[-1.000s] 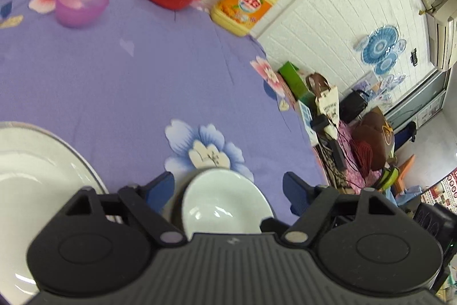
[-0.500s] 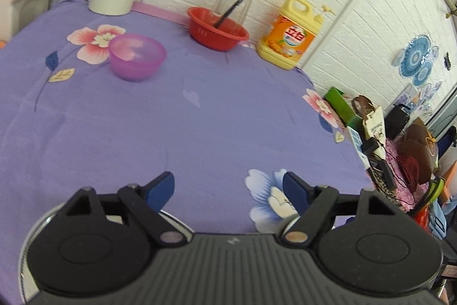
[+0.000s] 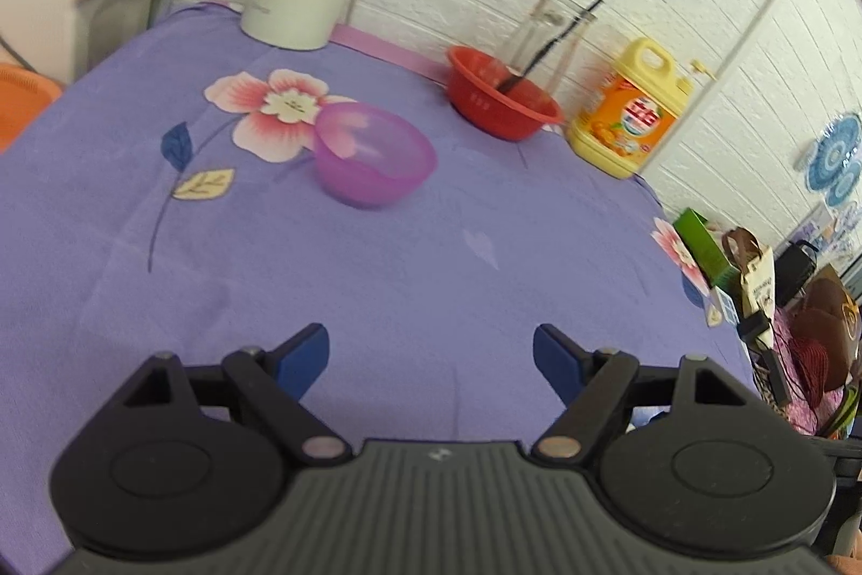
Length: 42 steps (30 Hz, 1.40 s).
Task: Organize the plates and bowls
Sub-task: 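Move the right tool to the pink bowl and grasp its rim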
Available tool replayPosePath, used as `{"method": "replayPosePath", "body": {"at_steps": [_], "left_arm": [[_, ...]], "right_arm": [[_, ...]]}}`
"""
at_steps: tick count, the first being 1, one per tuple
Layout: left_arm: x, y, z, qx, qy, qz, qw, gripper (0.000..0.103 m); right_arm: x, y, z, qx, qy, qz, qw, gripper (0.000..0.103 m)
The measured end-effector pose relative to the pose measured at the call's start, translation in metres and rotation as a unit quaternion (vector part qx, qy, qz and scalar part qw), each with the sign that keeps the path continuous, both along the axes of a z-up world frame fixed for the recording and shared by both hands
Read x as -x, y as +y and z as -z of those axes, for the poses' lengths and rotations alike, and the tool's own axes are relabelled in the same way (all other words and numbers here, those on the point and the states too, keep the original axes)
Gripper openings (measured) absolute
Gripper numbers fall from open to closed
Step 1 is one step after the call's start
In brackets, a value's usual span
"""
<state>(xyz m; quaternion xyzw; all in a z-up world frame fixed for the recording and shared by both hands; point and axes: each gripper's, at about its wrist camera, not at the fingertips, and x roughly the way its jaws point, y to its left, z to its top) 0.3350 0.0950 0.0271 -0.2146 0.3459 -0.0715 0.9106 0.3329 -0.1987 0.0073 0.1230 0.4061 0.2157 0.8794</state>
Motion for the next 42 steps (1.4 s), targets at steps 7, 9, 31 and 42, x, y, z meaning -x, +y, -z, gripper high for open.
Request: {"method": "replayPosePath", "body": {"at_steps": [7, 9, 31, 42], "left_arm": [[-0.051, 0.045, 0.003, 0.007, -0.005, -0.030, 0.9995, 0.079], [-0.068, 0.055, 0.003, 0.010, -0.003, -0.036, 0.9993, 0.079], [-0.186, 0.067, 0.045, 0.002, 0.034, -0.045, 0.9984, 0.079], [-0.183, 0.055, 0.047, -0.048, 0.010, -0.029, 0.9984, 0.044]], "right_arm": [[-0.053, 0.062, -0.009, 0.044, -0.020, -0.037, 0.998, 0.103], [-0.070, 0.081, -0.012, 0.049, -0.028, -0.051, 0.997, 0.103], [-0.179, 0.186, 0.019, 0.144, -0.050, -0.095, 0.984, 0.103], [-0.175, 0.197, 0.028, 0.157, -0.073, -0.109, 0.979, 0.103]]}}
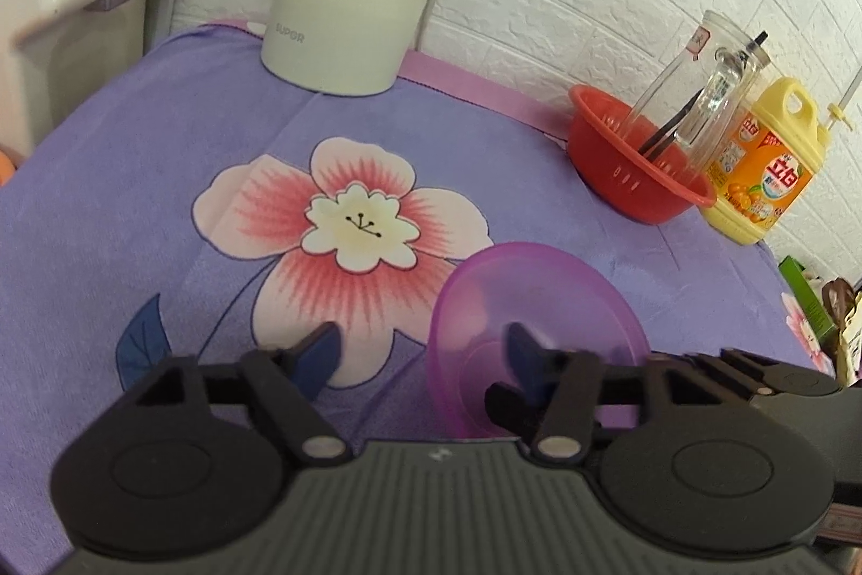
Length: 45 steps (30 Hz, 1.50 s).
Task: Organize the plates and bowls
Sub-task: 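Move the right tool to the pink bowl and grasp its rim, then carry the pink bowl over and lower it into the white bowl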
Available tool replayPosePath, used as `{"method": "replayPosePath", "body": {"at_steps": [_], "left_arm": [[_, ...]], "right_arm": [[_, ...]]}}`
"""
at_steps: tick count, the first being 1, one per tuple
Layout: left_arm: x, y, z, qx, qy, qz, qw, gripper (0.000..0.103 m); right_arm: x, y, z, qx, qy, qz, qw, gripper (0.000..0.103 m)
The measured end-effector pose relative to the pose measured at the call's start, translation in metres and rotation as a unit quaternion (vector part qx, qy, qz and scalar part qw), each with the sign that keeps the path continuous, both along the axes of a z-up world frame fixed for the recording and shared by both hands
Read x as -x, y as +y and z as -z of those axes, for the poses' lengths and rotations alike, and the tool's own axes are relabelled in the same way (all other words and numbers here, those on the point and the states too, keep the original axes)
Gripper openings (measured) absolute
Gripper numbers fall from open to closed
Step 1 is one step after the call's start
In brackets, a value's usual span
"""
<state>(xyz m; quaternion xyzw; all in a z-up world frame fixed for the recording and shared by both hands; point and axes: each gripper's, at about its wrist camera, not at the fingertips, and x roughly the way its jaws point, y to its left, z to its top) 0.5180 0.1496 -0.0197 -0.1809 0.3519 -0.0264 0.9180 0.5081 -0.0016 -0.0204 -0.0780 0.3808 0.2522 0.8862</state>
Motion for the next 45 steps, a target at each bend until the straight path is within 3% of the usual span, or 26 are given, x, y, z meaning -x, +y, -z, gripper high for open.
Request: {"method": "replayPosePath", "body": {"at_steps": [3, 6, 13, 21, 28, 33, 39, 43, 45], "left_arm": [[0.002, -0.004, -0.001, 0.036, 0.010, 0.026, 0.9990, 0.036], [0.009, -0.010, -0.006, 0.031, 0.012, 0.026, 0.9991, 0.035], [0.044, -0.026, -0.027, 0.061, 0.007, 0.039, 0.9973, 0.035], [0.114, -0.090, -0.061, 0.079, -0.018, 0.079, 0.9936, 0.035], [0.191, -0.165, -0.065, 0.093, -0.018, 0.139, 0.9858, 0.035], [0.234, -0.211, -0.056, 0.080, -0.010, 0.180, 0.9804, 0.035], [0.261, -0.233, -0.045, 0.058, -0.002, 0.197, 0.9787, 0.036], [0.262, -0.234, -0.037, 0.054, 0.011, 0.201, 0.9781, 0.041], [0.262, -0.233, -0.035, 0.055, 0.012, 0.202, 0.9779, 0.058]], "right_arm": [[0.006, 0.008, -0.005, -0.004, 0.016, -0.023, 1.000, 0.090], [0.016, 0.009, -0.010, -0.009, 0.028, -0.027, 0.999, 0.090], [0.043, -0.013, -0.030, -0.025, 0.044, -0.013, 0.999, 0.093], [0.116, -0.080, -0.058, -0.012, 0.032, 0.004, 0.999, 0.097], [0.197, -0.155, -0.064, -0.006, 0.035, 0.043, 0.998, 0.099], [0.246, -0.192, -0.057, 0.011, 0.036, 0.065, 0.997, 0.102], [0.271, -0.212, -0.044, 0.008, 0.036, 0.071, 0.997, 0.103], [0.277, -0.218, -0.037, -0.005, 0.036, 0.064, 0.997, 0.103], [0.281, -0.221, -0.036, -0.009, 0.033, 0.065, 0.997, 0.102]]}}
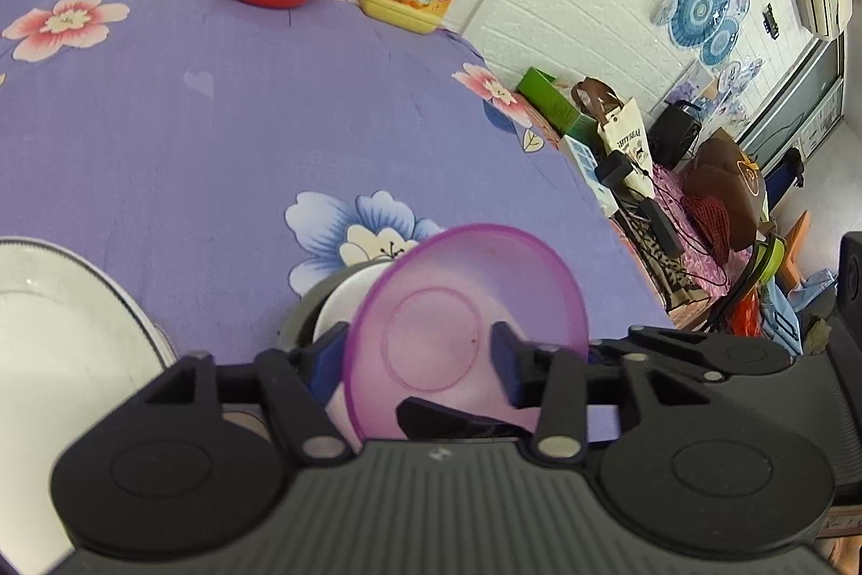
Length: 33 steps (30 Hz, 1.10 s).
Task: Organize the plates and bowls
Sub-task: 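Carry the pink bowl over and lower it into the white bowl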
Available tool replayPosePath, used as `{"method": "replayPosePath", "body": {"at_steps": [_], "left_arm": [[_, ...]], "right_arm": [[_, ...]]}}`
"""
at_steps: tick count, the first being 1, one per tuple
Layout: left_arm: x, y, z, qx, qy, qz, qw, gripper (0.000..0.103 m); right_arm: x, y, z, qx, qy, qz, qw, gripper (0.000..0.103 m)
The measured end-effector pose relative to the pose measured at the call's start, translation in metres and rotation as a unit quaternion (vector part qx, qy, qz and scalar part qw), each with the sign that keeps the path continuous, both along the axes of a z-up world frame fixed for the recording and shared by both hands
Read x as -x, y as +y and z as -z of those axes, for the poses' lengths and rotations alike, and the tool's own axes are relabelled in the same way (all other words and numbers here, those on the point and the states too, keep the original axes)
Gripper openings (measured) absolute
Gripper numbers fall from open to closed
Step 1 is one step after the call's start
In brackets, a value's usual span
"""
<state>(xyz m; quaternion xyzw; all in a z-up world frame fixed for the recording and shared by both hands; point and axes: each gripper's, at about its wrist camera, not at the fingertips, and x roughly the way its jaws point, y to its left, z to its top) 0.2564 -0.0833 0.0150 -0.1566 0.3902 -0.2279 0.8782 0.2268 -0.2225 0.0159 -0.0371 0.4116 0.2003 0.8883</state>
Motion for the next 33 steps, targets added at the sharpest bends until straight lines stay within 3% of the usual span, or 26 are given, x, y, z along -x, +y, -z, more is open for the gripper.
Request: {"method": "replayPosePath", "body": {"at_steps": [1, 3, 6, 14, 19, 22, 28, 33], "left_arm": [[0.001, 0.001, -0.002, 0.001, -0.009, 0.000, 1.0000, 0.068], [0.004, 0.005, -0.007, 0.004, -0.027, -0.004, 0.9996, 0.078], [0.015, 0.009, -0.022, -0.029, -0.075, -0.029, 0.9964, 0.079], [0.040, 0.029, -0.031, -0.020, -0.127, -0.091, 0.9874, 0.079], [0.053, 0.042, -0.015, 0.024, -0.123, -0.123, 0.9844, 0.079], [0.047, 0.035, -0.007, -0.005, -0.109, -0.115, 0.9873, 0.079], [0.033, 0.028, 0.007, -0.022, -0.088, -0.109, 0.9899, 0.079], [0.019, 0.026, 0.010, -0.061, -0.076, -0.097, 0.9905, 0.079]], "right_arm": [[0.003, -0.002, -0.001, -0.005, -0.004, 0.000, 1.000, 0.102], [0.009, -0.009, -0.006, -0.017, -0.013, 0.009, 1.000, 0.103], [0.022, -0.020, -0.013, -0.035, -0.042, 0.028, 0.998, 0.103], [0.053, -0.031, -0.003, -0.095, -0.110, 0.097, 0.985, 0.103], [0.076, -0.041, 0.022, -0.174, -0.143, 0.160, 0.961, 0.103], [0.066, -0.038, 0.028, -0.145, -0.119, 0.153, 0.970, 0.103], [0.057, -0.050, 0.037, -0.134, -0.107, 0.179, 0.969, 0.103], [0.048, -0.052, 0.042, -0.131, -0.093, 0.180, 0.970, 0.103]]}}
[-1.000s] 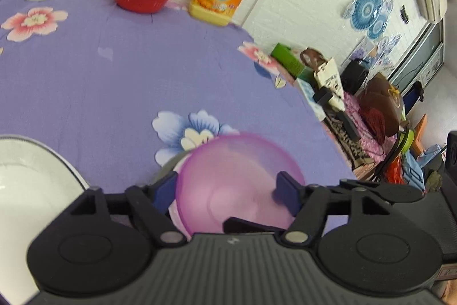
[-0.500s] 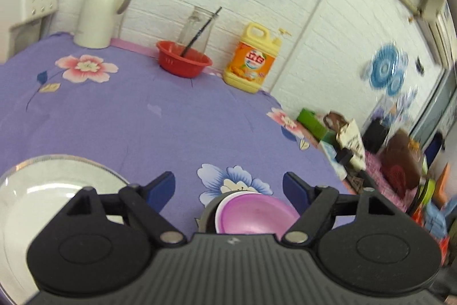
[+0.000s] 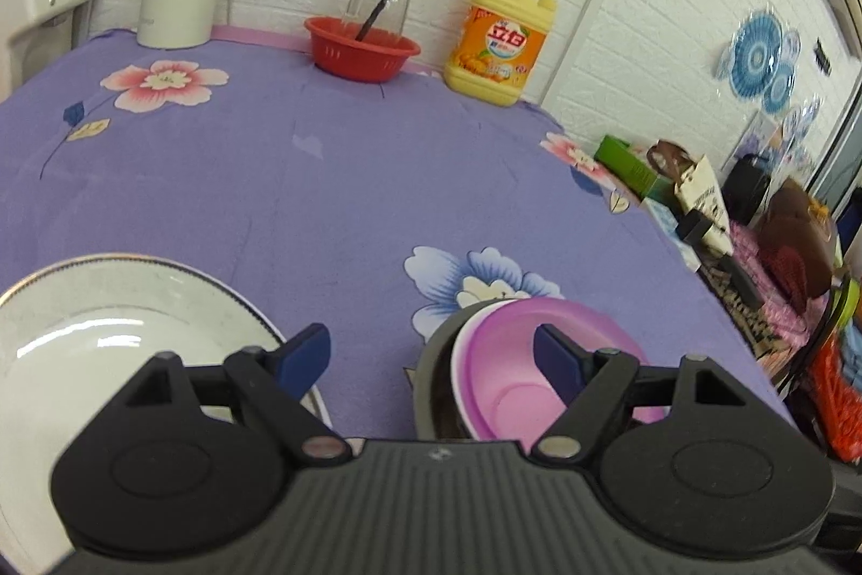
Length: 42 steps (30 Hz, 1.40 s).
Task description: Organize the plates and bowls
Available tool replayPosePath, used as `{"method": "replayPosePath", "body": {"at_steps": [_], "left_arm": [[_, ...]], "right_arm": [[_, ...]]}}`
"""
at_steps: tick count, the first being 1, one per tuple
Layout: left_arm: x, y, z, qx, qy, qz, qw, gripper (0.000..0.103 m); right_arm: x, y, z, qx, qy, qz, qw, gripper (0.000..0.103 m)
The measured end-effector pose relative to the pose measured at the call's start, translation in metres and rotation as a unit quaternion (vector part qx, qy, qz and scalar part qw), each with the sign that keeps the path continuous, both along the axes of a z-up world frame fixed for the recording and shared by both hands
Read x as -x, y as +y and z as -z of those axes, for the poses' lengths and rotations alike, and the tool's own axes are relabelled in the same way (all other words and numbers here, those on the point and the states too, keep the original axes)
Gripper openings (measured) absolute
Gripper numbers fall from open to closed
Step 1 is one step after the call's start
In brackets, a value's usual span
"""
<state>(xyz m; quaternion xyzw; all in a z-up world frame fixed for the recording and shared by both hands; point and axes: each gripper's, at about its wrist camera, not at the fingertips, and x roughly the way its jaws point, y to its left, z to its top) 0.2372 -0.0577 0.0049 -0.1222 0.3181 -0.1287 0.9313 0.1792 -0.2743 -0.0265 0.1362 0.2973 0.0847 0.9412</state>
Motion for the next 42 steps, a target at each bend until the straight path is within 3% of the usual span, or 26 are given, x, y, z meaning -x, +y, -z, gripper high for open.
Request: {"method": "replayPosePath", "body": {"at_steps": [6, 14, 21, 27, 33, 42], "left_arm": [[-0.014, -0.011, 0.005, -0.029, 0.013, 0.017, 0.9994, 0.079], [-0.027, -0.015, 0.013, -0.008, 0.033, 0.048, 0.9983, 0.079], [-0.047, -0.014, 0.007, -0.049, 0.068, 0.132, 0.9877, 0.079], [-0.054, -0.013, 0.011, -0.096, 0.077, 0.152, 0.9807, 0.079], [-0.053, -0.022, 0.019, -0.091, 0.074, 0.182, 0.9762, 0.079], [-0.045, -0.030, 0.018, -0.073, 0.071, 0.189, 0.9767, 0.079]], "right_arm": [[-0.022, 0.013, 0.006, 0.030, 0.020, -0.019, 0.999, 0.103], [-0.031, 0.018, 0.009, 0.058, 0.040, -0.029, 0.997, 0.103], [-0.028, 0.028, 0.005, 0.069, 0.049, -0.045, 0.995, 0.103], [-0.029, 0.027, 0.010, 0.053, 0.062, -0.037, 0.996, 0.103], [-0.031, 0.032, 0.011, 0.059, 0.063, -0.033, 0.996, 0.103], [-0.029, 0.032, 0.010, 0.056, 0.063, -0.035, 0.996, 0.103]]}}
